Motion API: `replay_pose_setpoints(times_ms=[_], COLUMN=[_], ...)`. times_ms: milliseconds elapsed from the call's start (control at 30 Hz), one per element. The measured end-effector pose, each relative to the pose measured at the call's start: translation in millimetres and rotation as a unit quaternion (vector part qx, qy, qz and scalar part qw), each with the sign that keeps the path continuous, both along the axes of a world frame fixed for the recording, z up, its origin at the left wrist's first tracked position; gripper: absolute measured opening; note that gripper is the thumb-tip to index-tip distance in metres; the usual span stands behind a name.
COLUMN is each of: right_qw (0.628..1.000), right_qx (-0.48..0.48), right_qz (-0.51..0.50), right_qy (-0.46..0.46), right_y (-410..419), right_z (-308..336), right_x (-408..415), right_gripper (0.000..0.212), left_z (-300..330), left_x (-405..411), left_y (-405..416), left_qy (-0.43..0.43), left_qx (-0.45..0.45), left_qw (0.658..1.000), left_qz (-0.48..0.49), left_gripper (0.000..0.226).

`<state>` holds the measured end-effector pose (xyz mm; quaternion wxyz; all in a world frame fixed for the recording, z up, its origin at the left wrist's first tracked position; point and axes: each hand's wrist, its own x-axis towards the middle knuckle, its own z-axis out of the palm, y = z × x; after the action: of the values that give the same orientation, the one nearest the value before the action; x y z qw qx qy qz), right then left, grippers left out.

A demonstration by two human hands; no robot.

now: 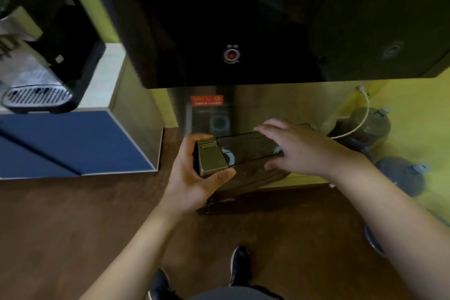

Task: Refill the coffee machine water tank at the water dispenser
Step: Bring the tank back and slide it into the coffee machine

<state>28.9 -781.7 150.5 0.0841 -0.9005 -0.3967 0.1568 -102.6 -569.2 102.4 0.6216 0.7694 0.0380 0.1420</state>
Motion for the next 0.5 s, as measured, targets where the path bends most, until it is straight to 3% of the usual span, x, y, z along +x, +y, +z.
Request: replay_pose_setpoints(times_ms=[500], right_qw=[0.977], right_qx=[-0.057], right_qz=[0.199], right_qy=[-0.045], right_y=[350], right_z=[2], right_x=[-85], right_gripper=[0.074], left_z=[3], left_x=[-150], left_y=[298], left_qy=[0.081], left_qx=[0.030], left_qw=[0.990], left_qz=[0.113], left_gripper=[0.058])
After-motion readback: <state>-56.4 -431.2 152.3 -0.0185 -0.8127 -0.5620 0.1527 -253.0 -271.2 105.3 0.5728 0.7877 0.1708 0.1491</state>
